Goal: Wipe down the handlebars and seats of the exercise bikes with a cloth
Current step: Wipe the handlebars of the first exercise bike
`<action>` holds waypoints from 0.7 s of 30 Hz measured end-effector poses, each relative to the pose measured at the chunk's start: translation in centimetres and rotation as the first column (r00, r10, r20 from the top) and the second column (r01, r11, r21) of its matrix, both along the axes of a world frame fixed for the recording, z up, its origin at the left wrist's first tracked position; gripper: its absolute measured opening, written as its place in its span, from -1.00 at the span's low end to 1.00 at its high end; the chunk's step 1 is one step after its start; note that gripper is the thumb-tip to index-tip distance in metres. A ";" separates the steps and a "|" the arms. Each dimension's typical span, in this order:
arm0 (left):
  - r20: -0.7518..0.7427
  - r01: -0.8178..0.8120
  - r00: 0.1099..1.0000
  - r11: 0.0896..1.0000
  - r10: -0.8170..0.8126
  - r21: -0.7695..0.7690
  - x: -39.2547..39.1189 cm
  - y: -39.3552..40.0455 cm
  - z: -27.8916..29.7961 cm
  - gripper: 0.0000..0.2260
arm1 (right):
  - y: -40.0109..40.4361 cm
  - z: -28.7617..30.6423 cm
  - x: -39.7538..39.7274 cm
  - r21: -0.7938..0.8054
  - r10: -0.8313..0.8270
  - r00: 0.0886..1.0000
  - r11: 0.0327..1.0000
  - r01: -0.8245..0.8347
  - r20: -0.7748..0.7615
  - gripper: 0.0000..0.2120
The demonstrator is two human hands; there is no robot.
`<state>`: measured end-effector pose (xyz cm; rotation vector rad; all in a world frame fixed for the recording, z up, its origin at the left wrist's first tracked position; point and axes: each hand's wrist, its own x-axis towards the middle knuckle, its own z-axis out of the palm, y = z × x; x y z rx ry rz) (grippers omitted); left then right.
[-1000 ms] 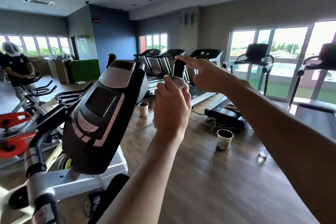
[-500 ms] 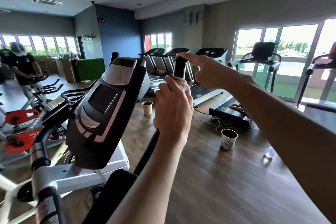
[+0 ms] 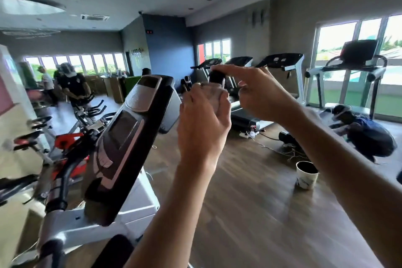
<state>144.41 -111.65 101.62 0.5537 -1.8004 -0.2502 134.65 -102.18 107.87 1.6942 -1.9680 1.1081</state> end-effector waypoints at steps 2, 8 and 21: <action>-0.011 -0.010 1.000 1.000 0.010 0.002 -0.3 -0.4 -0.2 -0.54 | -0.9 -0.3 -1.7 -0.068 0.077 0.997 0.995 -0.078 -0.012 -0.25; -0.167 0.194 0.972 0.968 -0.167 0.162 -0.4 -0.4 0.3 -0.85 | -3.7 1.4 -6.4 0.041 0.550 0.835 0.834 -0.551 0.034 -0.53; 0.031 -0.119 0.992 0.993 0.119 -0.009 0.7 1.7 -0.7 -0.66 | -9.9 0.9 -11.6 0.071 0.905 0.418 0.423 -0.903 -0.076 -0.63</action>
